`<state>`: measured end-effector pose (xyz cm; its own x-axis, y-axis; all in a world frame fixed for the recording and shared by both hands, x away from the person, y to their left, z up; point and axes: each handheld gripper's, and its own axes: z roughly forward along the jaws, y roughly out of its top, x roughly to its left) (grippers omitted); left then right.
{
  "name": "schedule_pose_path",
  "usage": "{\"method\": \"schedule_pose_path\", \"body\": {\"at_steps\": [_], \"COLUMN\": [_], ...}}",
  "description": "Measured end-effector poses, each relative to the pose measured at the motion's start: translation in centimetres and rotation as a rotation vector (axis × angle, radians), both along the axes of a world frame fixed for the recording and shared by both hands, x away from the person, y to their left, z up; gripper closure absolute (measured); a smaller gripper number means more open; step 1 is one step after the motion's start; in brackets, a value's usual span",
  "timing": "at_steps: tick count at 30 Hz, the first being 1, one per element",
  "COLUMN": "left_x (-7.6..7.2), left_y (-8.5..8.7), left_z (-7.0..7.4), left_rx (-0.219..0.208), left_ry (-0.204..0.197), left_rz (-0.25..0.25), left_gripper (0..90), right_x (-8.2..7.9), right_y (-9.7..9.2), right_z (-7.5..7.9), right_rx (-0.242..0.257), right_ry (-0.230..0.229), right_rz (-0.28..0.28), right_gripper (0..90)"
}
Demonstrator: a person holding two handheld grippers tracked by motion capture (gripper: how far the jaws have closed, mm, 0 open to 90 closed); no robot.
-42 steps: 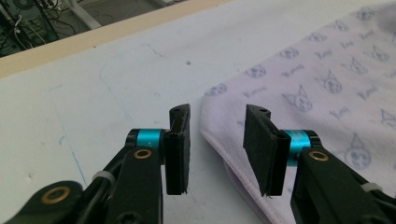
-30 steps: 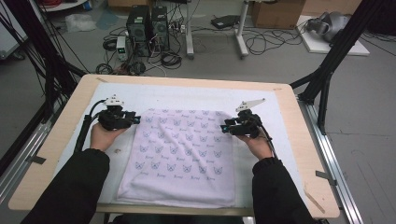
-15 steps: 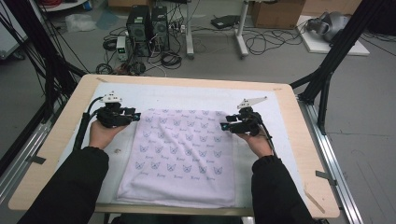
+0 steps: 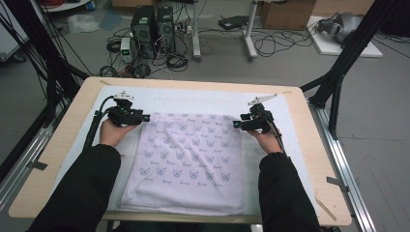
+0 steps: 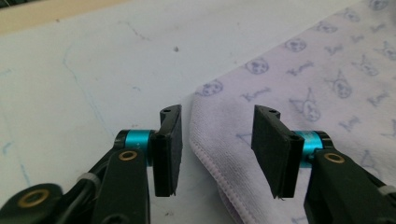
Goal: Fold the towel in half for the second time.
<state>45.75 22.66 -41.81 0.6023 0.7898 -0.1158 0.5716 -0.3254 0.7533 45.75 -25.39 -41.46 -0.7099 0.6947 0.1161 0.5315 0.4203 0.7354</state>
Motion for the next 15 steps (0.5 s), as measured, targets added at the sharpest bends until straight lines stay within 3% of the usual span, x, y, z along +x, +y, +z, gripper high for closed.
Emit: {"method": "schedule_pose_path", "body": {"at_steps": [4,6,7,8,9,11,15], "left_x": [0.8,0.9,0.9,0.8,0.8,0.6,0.3], "left_y": [-0.3,-0.3,-0.3,-0.3,-0.5,-0.9,-0.9], "left_z": [-1.8,-2.0,-1.9,-2.0,-1.9,-1.9,-1.4], "left_rx": [0.013,-0.002,-0.013,-0.034,-0.02,-0.005,0.003], "left_ry": [0.087,0.094,0.098,0.103,0.101,0.089,0.061], "left_rz": [0.026,0.043,0.042,0.012,0.002,-0.024,-0.028], "left_gripper": [47.5,48.0,50.6,59.0,69.1,80.4,83.7], "right_x": [0.6,0.8,0.9,1.0,0.9,1.0,0.7], "right_y": [0.4,1.0,1.1,1.4,1.5,1.3,1.5], "right_z": [-1.2,-1.9,-2.2,-2.5,-2.5,-2.4,-1.9], "right_rx": [-0.01,-0.03,-0.035,-0.042,-0.045,-0.018,-0.002], "right_ry": [0.029,0.05,0.057,0.073,0.067,0.079,0.073], "right_rz": [-0.018,-0.024,-0.027,-0.038,-0.051,-0.043,-0.006], "right_gripper": [43.6,43.1,43.3,44.1,47.1,63.3,83.1]}}
